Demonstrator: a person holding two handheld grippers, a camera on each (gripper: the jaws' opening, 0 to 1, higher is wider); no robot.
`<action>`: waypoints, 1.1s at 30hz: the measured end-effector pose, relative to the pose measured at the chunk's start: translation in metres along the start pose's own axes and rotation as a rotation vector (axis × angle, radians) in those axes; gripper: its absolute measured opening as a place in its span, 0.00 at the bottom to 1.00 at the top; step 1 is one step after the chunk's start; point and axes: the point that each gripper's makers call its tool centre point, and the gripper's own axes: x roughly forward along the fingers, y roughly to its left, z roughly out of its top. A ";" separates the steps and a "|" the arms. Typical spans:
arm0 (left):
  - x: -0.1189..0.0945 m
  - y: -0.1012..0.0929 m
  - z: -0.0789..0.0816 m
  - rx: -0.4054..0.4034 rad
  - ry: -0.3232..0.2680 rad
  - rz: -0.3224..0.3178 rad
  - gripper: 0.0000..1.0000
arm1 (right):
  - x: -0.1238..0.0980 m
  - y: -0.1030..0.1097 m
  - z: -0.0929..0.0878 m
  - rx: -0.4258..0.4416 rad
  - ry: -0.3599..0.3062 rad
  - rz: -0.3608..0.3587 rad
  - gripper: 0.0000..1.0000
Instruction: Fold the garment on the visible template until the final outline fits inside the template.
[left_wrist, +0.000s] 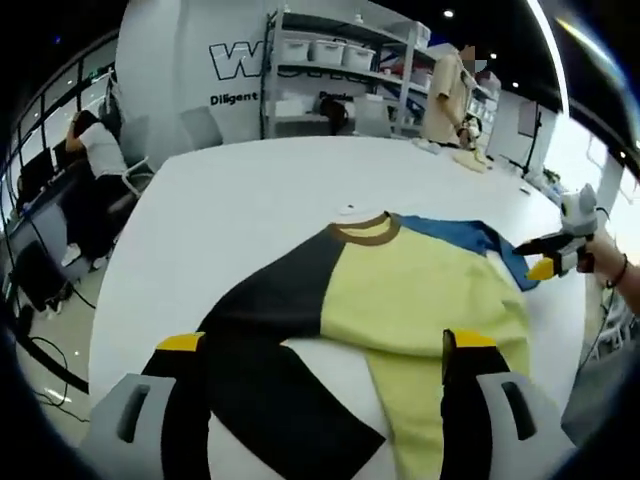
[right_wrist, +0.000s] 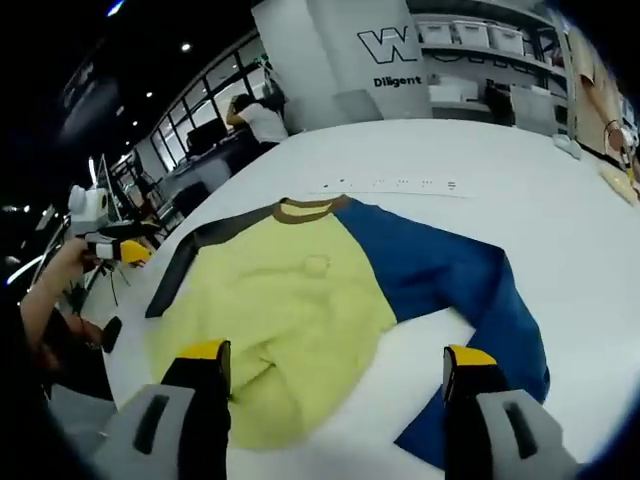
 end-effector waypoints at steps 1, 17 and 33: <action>-0.003 -0.001 -0.001 0.004 -0.002 0.000 0.94 | -0.001 0.002 -0.002 -0.002 0.000 0.004 0.86; -0.032 -0.035 -0.035 0.107 0.019 -0.035 0.88 | -0.014 0.064 -0.026 -0.096 -0.026 0.123 0.80; -0.040 -0.061 -0.081 0.113 0.091 -0.094 0.88 | -0.015 0.122 -0.071 -0.340 0.046 0.268 0.70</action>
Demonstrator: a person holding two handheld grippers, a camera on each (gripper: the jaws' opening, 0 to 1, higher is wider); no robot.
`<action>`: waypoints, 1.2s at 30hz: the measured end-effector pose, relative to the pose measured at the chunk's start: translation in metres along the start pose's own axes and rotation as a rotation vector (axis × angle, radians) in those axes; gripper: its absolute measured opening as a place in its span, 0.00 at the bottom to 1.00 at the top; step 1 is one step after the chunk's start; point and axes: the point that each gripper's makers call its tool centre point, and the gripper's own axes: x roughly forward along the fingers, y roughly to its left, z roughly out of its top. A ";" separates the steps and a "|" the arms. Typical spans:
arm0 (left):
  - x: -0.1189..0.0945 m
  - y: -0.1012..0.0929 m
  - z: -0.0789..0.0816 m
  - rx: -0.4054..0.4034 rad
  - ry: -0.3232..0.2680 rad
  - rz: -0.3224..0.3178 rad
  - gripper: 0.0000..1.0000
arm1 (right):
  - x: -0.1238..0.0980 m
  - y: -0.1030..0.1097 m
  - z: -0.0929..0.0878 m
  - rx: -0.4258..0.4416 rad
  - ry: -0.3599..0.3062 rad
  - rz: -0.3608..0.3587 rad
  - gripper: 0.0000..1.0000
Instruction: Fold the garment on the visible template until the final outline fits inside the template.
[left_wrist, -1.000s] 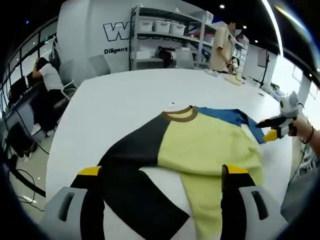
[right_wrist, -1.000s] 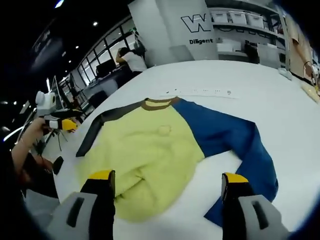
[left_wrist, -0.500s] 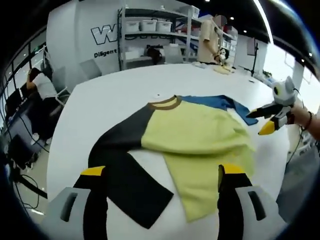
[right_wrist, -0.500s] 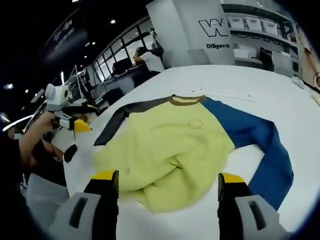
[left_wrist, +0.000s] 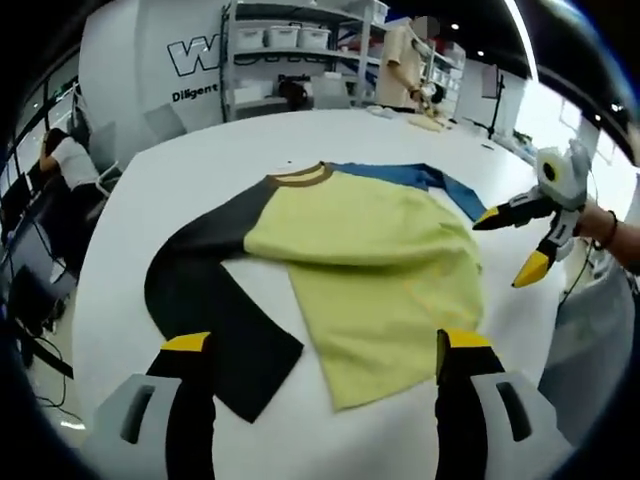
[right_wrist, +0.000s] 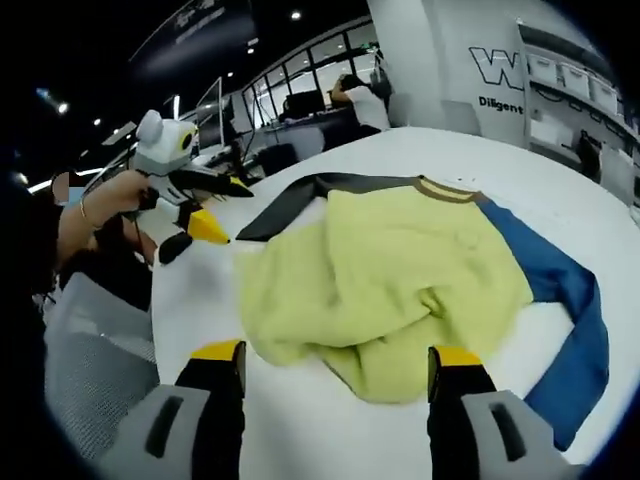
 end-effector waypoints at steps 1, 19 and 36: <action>0.000 -0.002 0.003 -0.016 -0.035 -0.001 0.87 | 0.003 0.003 -0.003 -0.038 0.017 0.007 0.68; 0.008 -0.008 -0.037 -0.041 0.045 0.002 0.52 | 0.027 0.006 -0.016 -0.217 0.056 0.008 0.21; 0.019 -0.013 -0.061 -0.057 0.139 -0.016 0.28 | 0.039 -0.009 -0.021 -0.268 0.094 -0.064 0.00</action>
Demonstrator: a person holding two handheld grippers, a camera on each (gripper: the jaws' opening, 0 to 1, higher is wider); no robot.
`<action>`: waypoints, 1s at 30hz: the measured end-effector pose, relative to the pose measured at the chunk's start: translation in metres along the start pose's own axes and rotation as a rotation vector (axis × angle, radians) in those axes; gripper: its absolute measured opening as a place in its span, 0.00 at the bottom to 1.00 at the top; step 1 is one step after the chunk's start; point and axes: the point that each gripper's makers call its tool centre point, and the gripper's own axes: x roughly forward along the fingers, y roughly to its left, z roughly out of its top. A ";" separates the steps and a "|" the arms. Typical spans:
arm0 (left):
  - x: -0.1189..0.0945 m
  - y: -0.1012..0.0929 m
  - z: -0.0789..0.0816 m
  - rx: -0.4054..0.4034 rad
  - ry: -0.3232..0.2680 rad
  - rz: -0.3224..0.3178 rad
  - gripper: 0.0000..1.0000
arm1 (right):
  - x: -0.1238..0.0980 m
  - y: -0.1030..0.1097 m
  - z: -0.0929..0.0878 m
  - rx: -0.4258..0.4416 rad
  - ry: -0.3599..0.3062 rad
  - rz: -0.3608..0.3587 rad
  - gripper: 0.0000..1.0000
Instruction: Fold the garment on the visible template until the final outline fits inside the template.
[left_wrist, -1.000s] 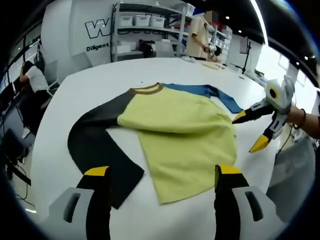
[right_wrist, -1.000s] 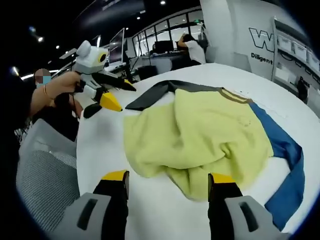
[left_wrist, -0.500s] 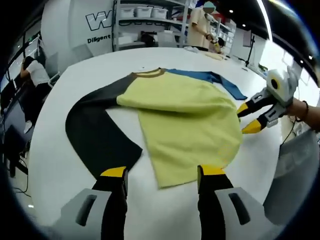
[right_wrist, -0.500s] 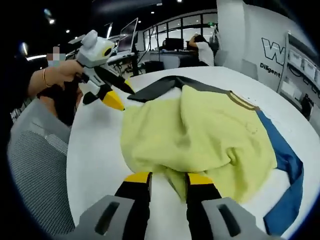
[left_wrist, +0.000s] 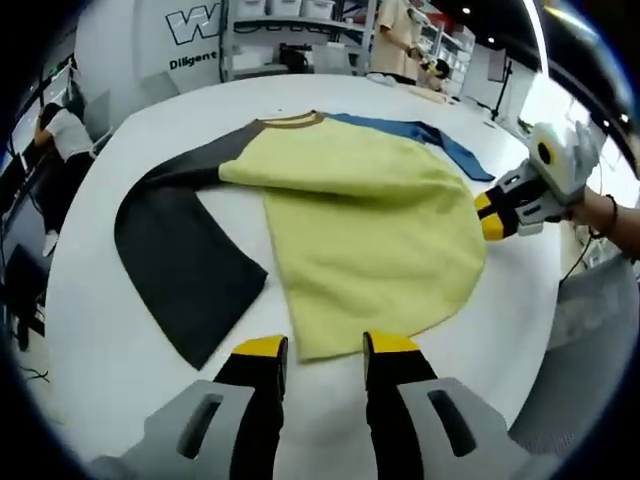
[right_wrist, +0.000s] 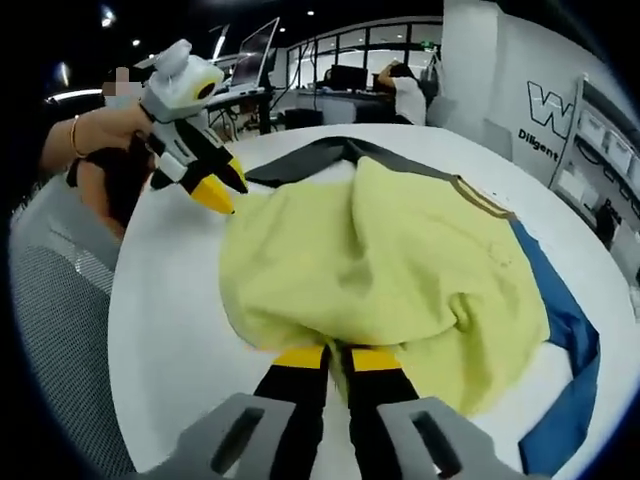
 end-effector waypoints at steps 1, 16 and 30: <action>0.001 0.002 -0.001 0.007 0.005 0.012 0.26 | 0.000 0.000 0.000 -0.001 0.000 -0.002 0.00; 0.000 -0.001 -0.002 0.070 0.011 0.011 0.01 | -0.019 0.006 0.000 -0.060 -0.002 0.028 0.00; -0.030 -0.008 -0.008 0.105 0.000 -0.004 0.01 | -0.056 0.015 -0.017 -0.100 0.020 0.053 0.00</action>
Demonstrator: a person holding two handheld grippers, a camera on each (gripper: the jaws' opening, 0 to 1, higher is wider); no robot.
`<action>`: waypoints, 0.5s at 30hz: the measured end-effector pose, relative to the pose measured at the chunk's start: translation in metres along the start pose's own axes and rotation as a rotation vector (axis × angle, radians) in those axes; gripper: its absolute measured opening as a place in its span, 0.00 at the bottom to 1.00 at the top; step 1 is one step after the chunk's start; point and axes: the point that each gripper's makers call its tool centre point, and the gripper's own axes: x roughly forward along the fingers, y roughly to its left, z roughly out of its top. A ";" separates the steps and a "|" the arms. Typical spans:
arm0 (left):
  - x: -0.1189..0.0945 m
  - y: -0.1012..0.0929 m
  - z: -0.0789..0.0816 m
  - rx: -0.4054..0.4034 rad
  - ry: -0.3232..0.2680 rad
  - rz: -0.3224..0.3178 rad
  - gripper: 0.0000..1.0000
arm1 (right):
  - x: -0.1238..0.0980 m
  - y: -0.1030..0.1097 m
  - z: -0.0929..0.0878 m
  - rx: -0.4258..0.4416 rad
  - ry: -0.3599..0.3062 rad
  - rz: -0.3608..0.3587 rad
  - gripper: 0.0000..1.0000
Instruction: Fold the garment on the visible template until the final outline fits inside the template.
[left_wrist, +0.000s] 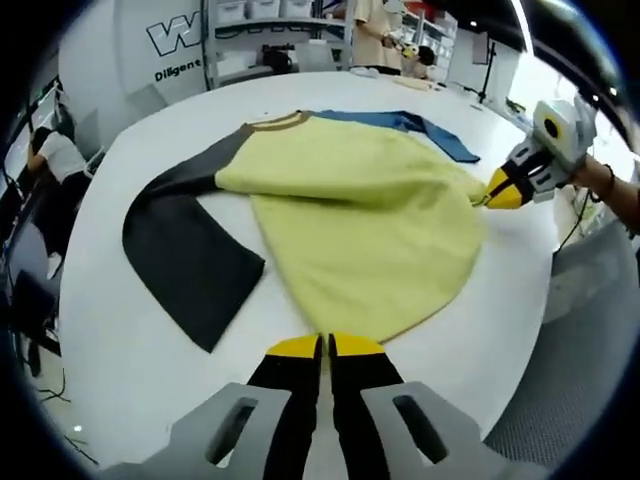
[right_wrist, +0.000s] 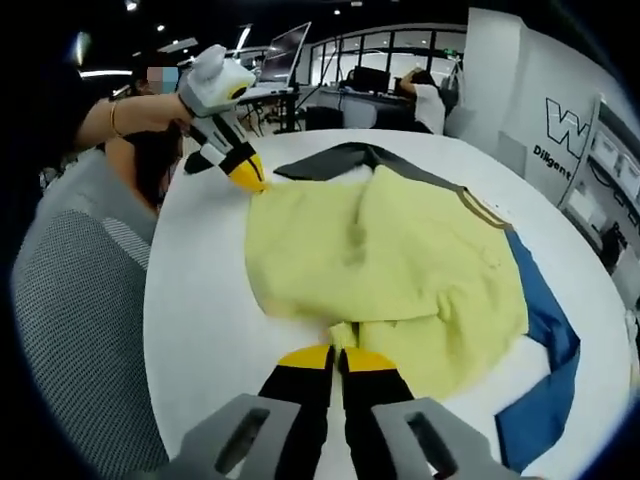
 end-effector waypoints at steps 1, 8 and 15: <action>-0.002 0.000 0.000 -0.002 -0.003 0.001 0.01 | -0.002 0.001 -0.002 -0.010 0.006 -0.001 0.00; -0.012 0.000 -0.006 0.015 0.018 0.022 0.01 | -0.017 0.006 -0.018 -0.016 -0.005 0.013 0.00; -0.020 0.008 -0.017 0.005 0.047 0.049 0.01 | -0.034 0.008 -0.024 0.007 -0.065 0.025 0.00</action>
